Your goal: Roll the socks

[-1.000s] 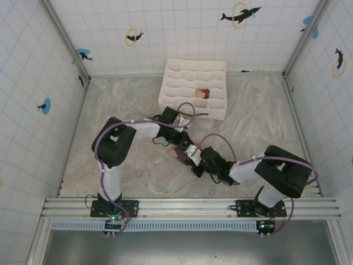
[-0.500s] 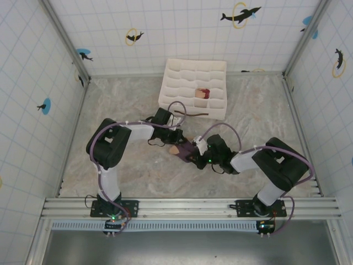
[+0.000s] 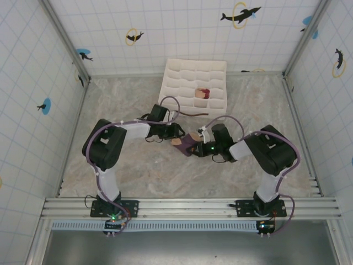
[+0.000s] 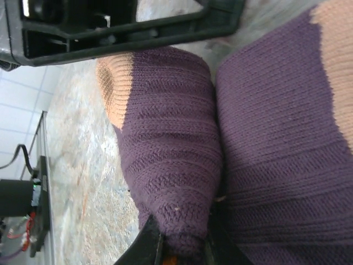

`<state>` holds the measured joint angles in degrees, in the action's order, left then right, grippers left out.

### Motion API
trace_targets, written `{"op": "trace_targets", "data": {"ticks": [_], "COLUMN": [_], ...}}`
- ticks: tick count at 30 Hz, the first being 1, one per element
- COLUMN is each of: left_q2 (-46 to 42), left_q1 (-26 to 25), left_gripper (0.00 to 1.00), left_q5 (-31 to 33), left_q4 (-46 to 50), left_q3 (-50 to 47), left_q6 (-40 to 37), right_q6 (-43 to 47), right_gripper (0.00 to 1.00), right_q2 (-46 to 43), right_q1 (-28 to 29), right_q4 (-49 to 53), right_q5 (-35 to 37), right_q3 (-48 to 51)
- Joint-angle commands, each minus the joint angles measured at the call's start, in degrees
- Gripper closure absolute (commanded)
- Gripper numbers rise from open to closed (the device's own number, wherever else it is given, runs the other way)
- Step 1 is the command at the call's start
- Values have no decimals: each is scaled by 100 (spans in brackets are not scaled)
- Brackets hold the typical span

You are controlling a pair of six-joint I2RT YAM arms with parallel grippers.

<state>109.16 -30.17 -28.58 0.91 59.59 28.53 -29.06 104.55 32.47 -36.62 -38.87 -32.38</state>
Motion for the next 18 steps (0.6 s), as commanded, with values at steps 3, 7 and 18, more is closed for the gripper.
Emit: {"op": "trace_targets", "data": {"ticks": [3, 7, 18], "left_q2": [-503, -930, -2186], "left_q1": [73, 71, -669], "left_gripper": [49, 43, 18], "left_q5": [726, 741, 1010], "left_q4": [455, 700, 291], "left_q3": [62, -36, -1373], "left_q6": [501, 793, 2215], "right_q6": [-958, -1304, -1598], "right_gripper": [100, 100, 100], "right_q2": [458, 511, 407], "right_q1": [-240, -292, -399], "right_q4": [663, 594, 1061], "right_q5": [332, 433, 854], "right_q3": [502, 671, 839]}}
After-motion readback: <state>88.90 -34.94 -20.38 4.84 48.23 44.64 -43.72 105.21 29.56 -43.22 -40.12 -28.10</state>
